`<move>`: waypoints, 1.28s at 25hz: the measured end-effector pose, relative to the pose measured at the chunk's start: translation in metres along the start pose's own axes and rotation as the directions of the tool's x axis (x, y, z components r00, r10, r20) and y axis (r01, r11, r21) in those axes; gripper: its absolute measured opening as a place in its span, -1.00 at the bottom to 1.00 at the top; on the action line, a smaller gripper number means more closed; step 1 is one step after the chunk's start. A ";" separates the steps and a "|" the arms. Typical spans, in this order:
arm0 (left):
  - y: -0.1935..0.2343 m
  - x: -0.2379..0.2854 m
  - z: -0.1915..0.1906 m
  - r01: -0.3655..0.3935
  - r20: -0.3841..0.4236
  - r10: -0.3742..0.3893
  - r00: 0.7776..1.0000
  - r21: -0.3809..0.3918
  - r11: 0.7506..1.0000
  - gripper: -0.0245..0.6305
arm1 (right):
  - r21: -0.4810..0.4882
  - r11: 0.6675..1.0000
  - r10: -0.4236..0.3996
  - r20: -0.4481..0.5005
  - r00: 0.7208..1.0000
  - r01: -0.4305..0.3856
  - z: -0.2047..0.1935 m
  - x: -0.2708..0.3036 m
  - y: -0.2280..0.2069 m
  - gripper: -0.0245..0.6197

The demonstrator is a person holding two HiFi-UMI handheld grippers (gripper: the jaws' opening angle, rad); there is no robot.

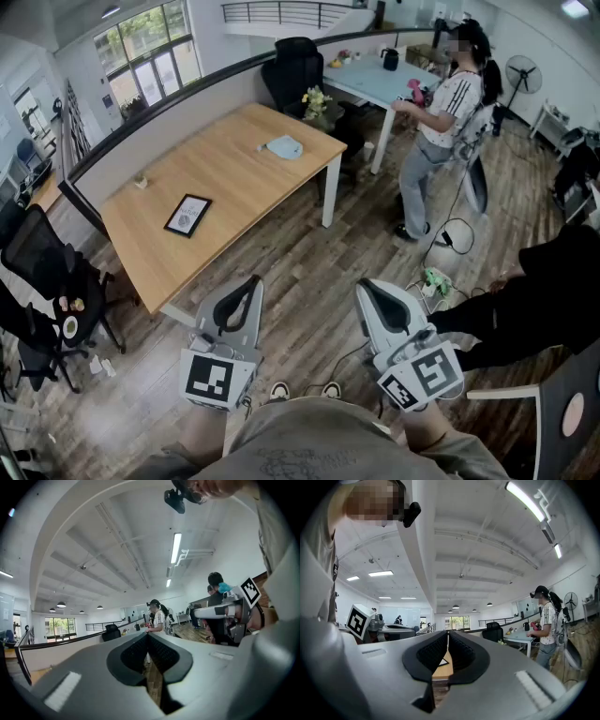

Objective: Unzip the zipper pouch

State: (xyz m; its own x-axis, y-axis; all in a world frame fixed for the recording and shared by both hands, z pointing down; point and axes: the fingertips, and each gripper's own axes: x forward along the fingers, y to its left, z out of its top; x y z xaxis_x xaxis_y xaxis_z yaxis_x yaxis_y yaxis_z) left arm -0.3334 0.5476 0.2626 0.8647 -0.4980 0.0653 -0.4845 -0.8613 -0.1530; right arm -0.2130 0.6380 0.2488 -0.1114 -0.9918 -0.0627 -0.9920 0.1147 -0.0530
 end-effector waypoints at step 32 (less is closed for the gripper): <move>-0.056 0.079 -0.007 -0.119 0.053 0.123 0.991 -0.062 0.991 -0.20 | 0.095 0.995 0.004 0.051 0.999 -0.009 -0.022 -0.034 -0.127 -0.23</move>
State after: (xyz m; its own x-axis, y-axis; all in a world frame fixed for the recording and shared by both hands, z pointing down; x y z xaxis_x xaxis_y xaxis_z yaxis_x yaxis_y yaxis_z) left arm -0.2390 0.5554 0.2832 0.8045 -0.5940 -0.0063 -0.5916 -0.8003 -0.0978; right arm -0.0846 0.6558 0.2801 -0.1121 -0.9872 -0.1136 -0.9808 0.1283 -0.1466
